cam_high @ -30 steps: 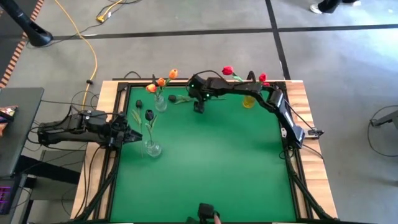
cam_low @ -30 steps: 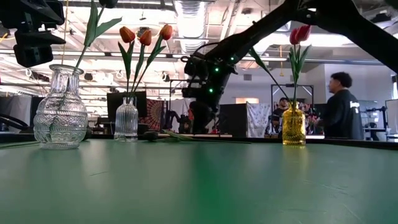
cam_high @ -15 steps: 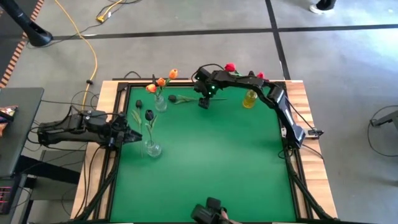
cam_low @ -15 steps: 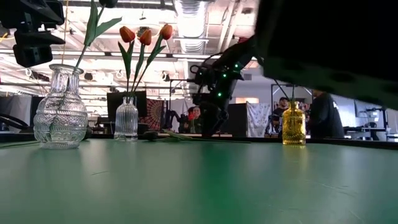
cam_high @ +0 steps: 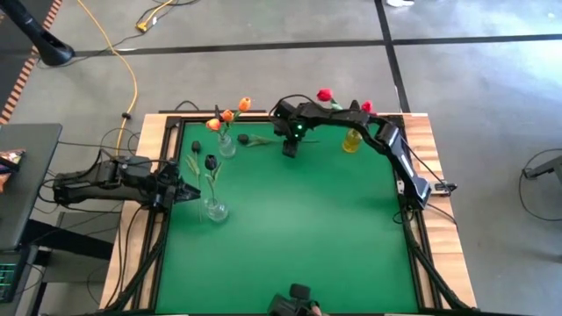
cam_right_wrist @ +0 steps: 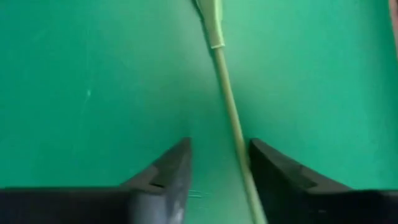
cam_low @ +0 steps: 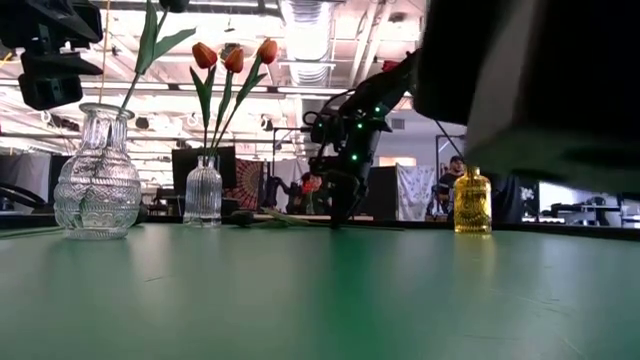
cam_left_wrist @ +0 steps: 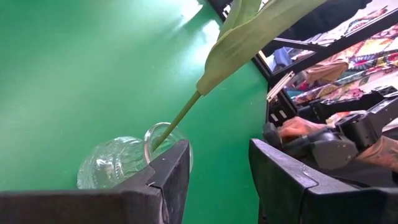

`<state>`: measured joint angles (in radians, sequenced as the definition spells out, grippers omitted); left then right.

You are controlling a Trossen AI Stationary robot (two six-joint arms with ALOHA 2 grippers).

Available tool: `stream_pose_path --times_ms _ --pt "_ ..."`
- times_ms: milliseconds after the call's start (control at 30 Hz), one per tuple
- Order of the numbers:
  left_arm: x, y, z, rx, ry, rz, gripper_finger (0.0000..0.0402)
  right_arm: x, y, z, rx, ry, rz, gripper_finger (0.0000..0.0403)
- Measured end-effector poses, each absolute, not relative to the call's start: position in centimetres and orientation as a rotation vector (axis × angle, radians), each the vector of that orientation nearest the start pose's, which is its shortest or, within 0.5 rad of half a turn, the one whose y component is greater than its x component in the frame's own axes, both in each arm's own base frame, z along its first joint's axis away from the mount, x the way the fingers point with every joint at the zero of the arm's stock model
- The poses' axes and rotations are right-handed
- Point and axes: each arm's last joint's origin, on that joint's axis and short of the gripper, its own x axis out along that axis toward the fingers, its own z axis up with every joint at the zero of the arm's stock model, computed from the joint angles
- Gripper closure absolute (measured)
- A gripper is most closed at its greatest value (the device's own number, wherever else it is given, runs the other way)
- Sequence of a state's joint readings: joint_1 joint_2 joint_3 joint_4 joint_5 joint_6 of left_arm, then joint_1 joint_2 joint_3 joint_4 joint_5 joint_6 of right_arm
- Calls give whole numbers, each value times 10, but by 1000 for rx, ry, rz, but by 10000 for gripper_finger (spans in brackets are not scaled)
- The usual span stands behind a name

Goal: Sort flowers into vase by color
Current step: Put the right black flower into the bottom transparent vase

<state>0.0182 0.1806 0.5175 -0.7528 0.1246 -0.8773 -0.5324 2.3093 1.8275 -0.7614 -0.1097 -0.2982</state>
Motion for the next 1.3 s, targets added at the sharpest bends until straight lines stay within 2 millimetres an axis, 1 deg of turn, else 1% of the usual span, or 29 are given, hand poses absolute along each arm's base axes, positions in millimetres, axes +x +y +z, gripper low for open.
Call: stream_pose_path --times_ms 133,200,267,433,567,733,833,933,1100,1200,1300 --pt "60 -2 250 -887 433 87 249 413 -231 147 105 1228 -160 286" --pt "60 -2 250 -886 432 88 249 414 -228 147 75 1240 -152 316" --pt "60 -2 250 -884 432 87 249 417 -224 150 46 1264 -169 325" --pt "60 -2 250 -883 432 87 249 421 -220 158 1 1289 -200 335" --pt "60 -2 250 -861 432 82 249 424 -223 176 -56 1301 -230 353" --pt "60 -2 250 -840 432 77 249 424 -223 203 -58 1318 -232 386" --pt "60 -2 250 -830 433 71 249 422 -220 217 -51 1350 -218 387" --pt "60 -3 250 -818 434 67 249 422 -216 224 -48 1363 -213 377" --pt "60 -2 250 -806 433 66 249 421 -218 222 -15 1341 -197 327" --pt "60 -2 250 -812 433 67 249 417 -227 213 45 1322 -155 299" --pt "60 -3 250 -815 435 66 249 409 -238 211 100 1311 -129 267"
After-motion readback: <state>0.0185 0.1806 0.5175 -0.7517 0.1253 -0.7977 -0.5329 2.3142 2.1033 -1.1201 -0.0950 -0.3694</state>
